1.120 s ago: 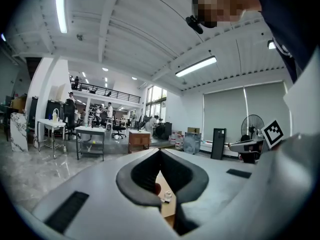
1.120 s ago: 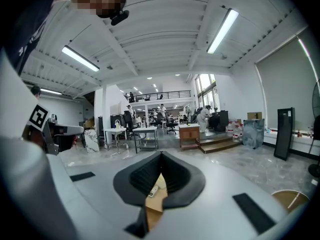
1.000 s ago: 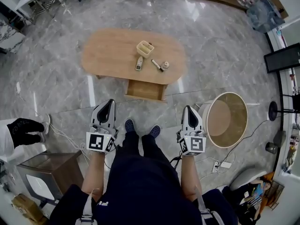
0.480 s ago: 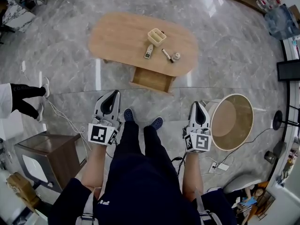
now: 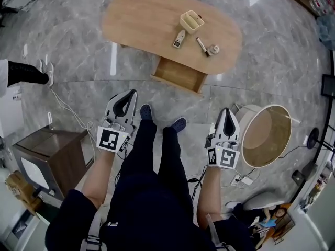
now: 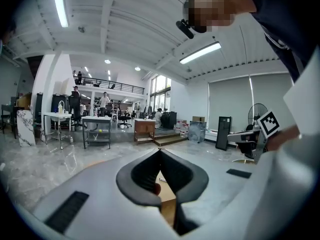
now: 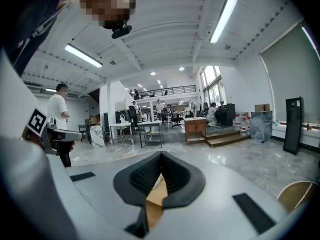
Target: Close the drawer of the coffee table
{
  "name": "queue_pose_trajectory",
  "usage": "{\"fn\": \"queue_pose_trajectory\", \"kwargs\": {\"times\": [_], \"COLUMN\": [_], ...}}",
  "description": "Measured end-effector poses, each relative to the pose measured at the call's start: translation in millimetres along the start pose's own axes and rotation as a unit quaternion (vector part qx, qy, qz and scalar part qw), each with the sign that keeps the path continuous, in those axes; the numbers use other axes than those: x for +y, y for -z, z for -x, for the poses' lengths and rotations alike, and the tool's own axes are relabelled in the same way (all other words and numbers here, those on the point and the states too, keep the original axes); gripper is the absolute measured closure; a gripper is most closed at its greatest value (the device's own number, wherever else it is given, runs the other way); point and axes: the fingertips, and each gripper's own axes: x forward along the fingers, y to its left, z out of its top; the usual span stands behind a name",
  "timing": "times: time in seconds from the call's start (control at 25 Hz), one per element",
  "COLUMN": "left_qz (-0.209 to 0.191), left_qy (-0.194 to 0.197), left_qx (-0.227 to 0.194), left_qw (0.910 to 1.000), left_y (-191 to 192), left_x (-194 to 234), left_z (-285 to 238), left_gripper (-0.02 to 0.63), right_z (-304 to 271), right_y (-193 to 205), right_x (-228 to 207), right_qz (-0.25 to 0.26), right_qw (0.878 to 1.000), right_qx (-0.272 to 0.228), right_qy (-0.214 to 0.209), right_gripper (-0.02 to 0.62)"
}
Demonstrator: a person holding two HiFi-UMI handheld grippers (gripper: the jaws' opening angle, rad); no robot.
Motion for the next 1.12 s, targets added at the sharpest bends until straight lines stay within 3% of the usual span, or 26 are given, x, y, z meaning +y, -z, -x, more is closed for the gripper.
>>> {"fn": "queue_pose_trajectory", "kwargs": {"times": [0.24,0.72,1.12], "left_qz": [-0.017,-0.043,-0.054], "left_qy": [0.015,0.022,0.048], "left_qx": [-0.01,-0.023,-0.042], "left_qw": [0.9997,0.9986,0.9965], "left_y": [55.7,207.4,301.1], "left_x": [-1.0,28.4,46.0], "left_z": [-25.4,-80.6,-105.5], "left_gripper": [0.581,0.581,0.581], "right_z": [-23.3,-71.6,-101.2], "right_y": [56.6,221.1,295.3], "right_x": [-5.1,-42.1,-43.4], "right_qz": [0.024,0.057,0.049], "right_qw": [1.0,0.998,0.997], "right_qx": [-0.001,-0.011,-0.039], "right_qy": [-0.006,-0.009,-0.034], "right_gripper": [0.569,0.569,0.569]}}
